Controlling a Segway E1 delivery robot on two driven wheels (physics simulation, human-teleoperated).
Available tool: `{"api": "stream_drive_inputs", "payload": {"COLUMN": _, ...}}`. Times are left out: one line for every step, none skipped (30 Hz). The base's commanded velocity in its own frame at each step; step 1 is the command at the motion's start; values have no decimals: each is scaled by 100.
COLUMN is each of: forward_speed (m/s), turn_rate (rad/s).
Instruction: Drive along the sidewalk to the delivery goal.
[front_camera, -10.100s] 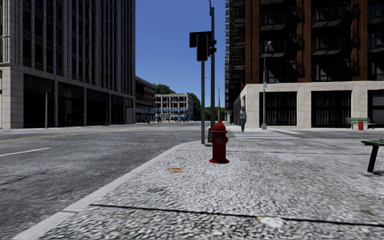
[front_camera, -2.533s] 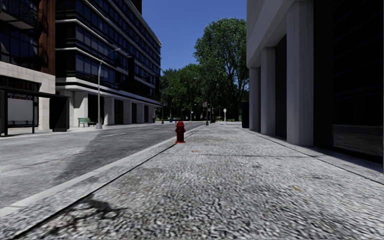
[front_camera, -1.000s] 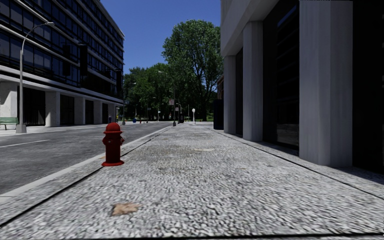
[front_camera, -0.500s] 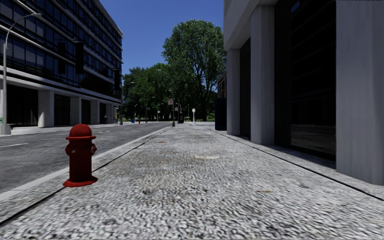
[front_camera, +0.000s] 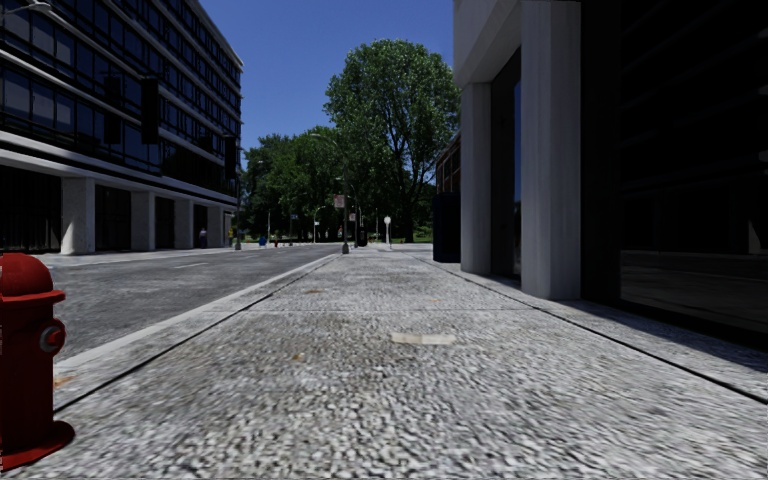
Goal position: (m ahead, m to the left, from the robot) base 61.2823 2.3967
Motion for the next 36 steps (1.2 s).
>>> {"api": "stream_drive_inputs", "payload": {"forward_speed": 200, "turn_rate": 0}}
{"api": "stream_drive_inputs", "payload": {"forward_speed": 200, "turn_rate": 0}}
{"api": "stream_drive_inputs", "payload": {"forward_speed": 200, "turn_rate": 0}}
{"api": "stream_drive_inputs", "payload": {"forward_speed": 200, "turn_rate": 0}}
{"api": "stream_drive_inputs", "payload": {"forward_speed": 200, "turn_rate": 0}}
{"api": "stream_drive_inputs", "payload": {"forward_speed": 200, "turn_rate": 0}}
{"api": "stream_drive_inputs", "payload": {"forward_speed": 200, "turn_rate": 0}}
{"api": "stream_drive_inputs", "payload": {"forward_speed": 200, "turn_rate": 0}}
{"api": "stream_drive_inputs", "payload": {"forward_speed": 200, "turn_rate": 0}}
{"api": "stream_drive_inputs", "payload": {"forward_speed": 200, "turn_rate": 0}}
{"api": "stream_drive_inputs", "payload": {"forward_speed": 200, "turn_rate": 0}}
{"api": "stream_drive_inputs", "payload": {"forward_speed": 200, "turn_rate": 0}}
{"api": "stream_drive_inputs", "payload": {"forward_speed": 200, "turn_rate": 0}}
{"api": "stream_drive_inputs", "payload": {"forward_speed": 200, "turn_rate": 0}}
{"api": "stream_drive_inputs", "payload": {"forward_speed": 200, "turn_rate": 0}}
{"api": "stream_drive_inputs", "payload": {"forward_speed": 200, "turn_rate": 0}}
{"api": "stream_drive_inputs", "payload": {"forward_speed": 200, "turn_rate": 0}}
{"api": "stream_drive_inputs", "payload": {"forward_speed": 200, "turn_rate": 0}}
{"api": "stream_drive_inputs", "payload": {"forward_speed": 200, "turn_rate": 0}}
{"api": "stream_drive_inputs", "payload": {"forward_speed": 200, "turn_rate": 0}}
{"api": "stream_drive_inputs", "payload": {"forward_speed": 200, "turn_rate": 0}}
{"api": "stream_drive_inputs", "payload": {"forward_speed": 200, "turn_rate": 0}}
{"api": "stream_drive_inputs", "payload": {"forward_speed": 200, "turn_rate": 0}}
{"api": "stream_drive_inputs", "payload": {"forward_speed": 200, "turn_rate": 0}}
{"api": "stream_drive_inputs", "payload": {"forward_speed": 200, "turn_rate": 0}}
{"api": "stream_drive_inputs", "payload": {"forward_speed": 200, "turn_rate": 0}}
{"api": "stream_drive_inputs", "payload": {"forward_speed": 200, "turn_rate": 0}}
{"api": "stream_drive_inputs", "payload": {"forward_speed": 200, "turn_rate": 0}}
{"api": "stream_drive_inputs", "payload": {"forward_speed": 200, "turn_rate": 0}}
{"api": "stream_drive_inputs", "payload": {"forward_speed": 200, "turn_rate": 0}}
{"api": "stream_drive_inputs", "payload": {"forward_speed": 200, "turn_rate": 0}}
{"api": "stream_drive_inputs", "payload": {"forward_speed": 200, "turn_rate": 0}}
{"api": "stream_drive_inputs", "payload": {"forward_speed": 200, "turn_rate": 0}}
{"api": "stream_drive_inputs", "payload": {"forward_speed": 200, "turn_rate": 0}}
{"api": "stream_drive_inputs", "payload": {"forward_speed": 200, "turn_rate": 0}}
{"api": "stream_drive_inputs", "payload": {"forward_speed": 200, "turn_rate": 0}}
